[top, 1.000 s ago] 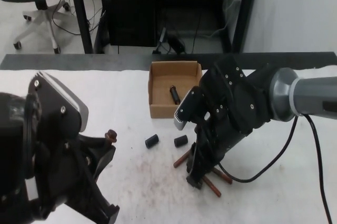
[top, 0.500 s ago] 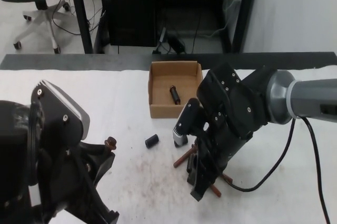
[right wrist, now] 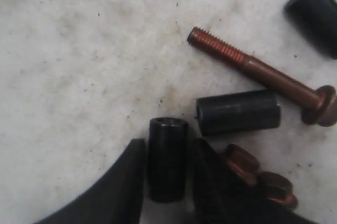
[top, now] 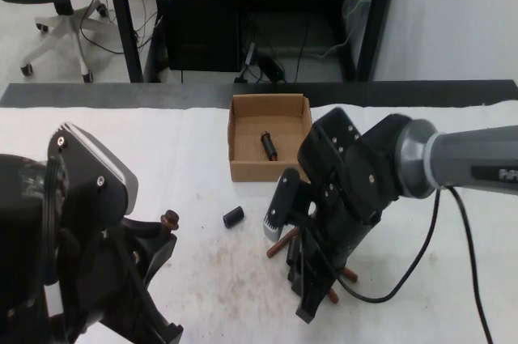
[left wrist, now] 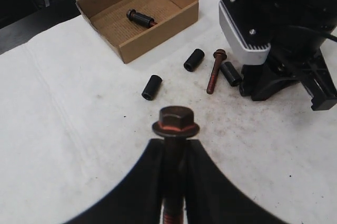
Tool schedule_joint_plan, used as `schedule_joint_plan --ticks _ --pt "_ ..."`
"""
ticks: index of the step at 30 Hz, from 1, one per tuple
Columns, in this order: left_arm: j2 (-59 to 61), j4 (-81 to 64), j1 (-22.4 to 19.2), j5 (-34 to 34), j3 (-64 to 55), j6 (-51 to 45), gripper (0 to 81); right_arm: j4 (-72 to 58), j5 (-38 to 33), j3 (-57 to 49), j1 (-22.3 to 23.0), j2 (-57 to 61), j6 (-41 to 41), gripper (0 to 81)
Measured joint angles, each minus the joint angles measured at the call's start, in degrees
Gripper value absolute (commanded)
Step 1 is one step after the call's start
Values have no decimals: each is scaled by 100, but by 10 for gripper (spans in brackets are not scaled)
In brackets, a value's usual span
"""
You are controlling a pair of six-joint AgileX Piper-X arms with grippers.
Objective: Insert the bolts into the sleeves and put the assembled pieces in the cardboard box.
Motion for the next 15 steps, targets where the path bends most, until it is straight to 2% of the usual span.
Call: schedule_joint_plan --ticks 12,13,15 --pt "0 0 0 0 0 0 0 -42 13 -8 0 9 0 286" --pt "0 0 0 0 0 0 0 -46 13 -8 0 9 0 260" --pt "0 0 0 0 0 0 0 -44 13 -8 0 9 0 147"
